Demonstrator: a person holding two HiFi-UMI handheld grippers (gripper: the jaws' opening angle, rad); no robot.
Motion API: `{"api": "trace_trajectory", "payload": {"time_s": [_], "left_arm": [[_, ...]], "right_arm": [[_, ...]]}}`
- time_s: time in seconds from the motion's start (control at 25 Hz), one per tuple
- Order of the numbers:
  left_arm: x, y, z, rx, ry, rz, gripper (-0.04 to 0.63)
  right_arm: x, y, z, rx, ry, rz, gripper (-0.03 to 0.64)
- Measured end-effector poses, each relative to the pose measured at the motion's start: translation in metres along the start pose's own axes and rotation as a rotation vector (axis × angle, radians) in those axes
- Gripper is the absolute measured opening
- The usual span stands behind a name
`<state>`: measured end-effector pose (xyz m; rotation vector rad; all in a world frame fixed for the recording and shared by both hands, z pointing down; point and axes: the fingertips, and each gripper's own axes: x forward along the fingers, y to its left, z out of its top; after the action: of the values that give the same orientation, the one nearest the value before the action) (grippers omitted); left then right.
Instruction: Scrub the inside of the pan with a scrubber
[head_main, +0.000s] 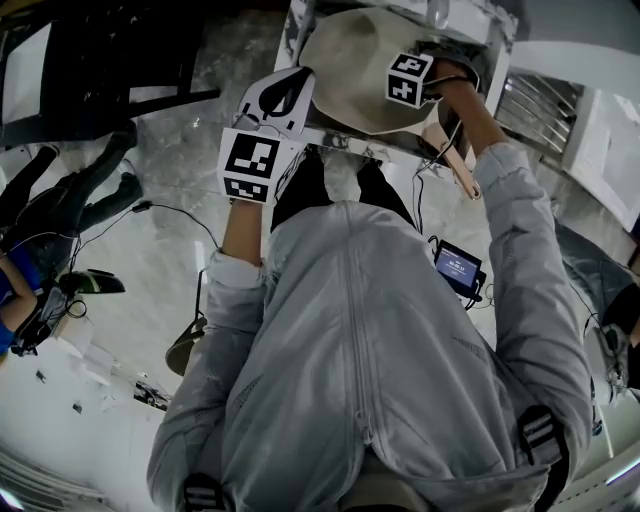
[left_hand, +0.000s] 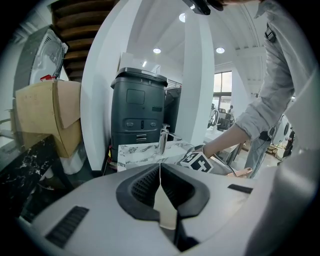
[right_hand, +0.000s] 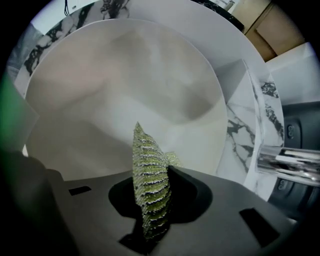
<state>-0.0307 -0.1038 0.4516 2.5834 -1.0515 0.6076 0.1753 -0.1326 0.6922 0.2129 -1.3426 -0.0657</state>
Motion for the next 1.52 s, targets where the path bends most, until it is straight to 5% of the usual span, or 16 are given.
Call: {"api": "trace_trajectory", "payload": {"time_s": [0.16, 0.32, 0.84, 1.52], "left_arm": [[-0.001, -0.001, -0.001, -0.001, 0.002, 0.000, 0.025], [-0.002, 0.000, -0.001, 0.001, 0.000, 0.002, 0.023], [-0.011, 0.002, -0.002, -0.006, -0.003, 0.013, 0.024], [-0.030, 0.015, 0.000, 0.003, -0.036, -0.004, 0.023]], "right_arm": [[0.004, 0.040, 0.008, 0.129, -0.031, 0.217, 0.092], [0.003, 0.049, 0.008, 0.134, -0.006, 0.262, 0.092], [-0.051, 0.122, 0.028, 0.156, 0.011, 0.775, 0.092], [-0.110, 0.143, 0.090, 0.467, -0.258, 1.086, 0.089]]}}
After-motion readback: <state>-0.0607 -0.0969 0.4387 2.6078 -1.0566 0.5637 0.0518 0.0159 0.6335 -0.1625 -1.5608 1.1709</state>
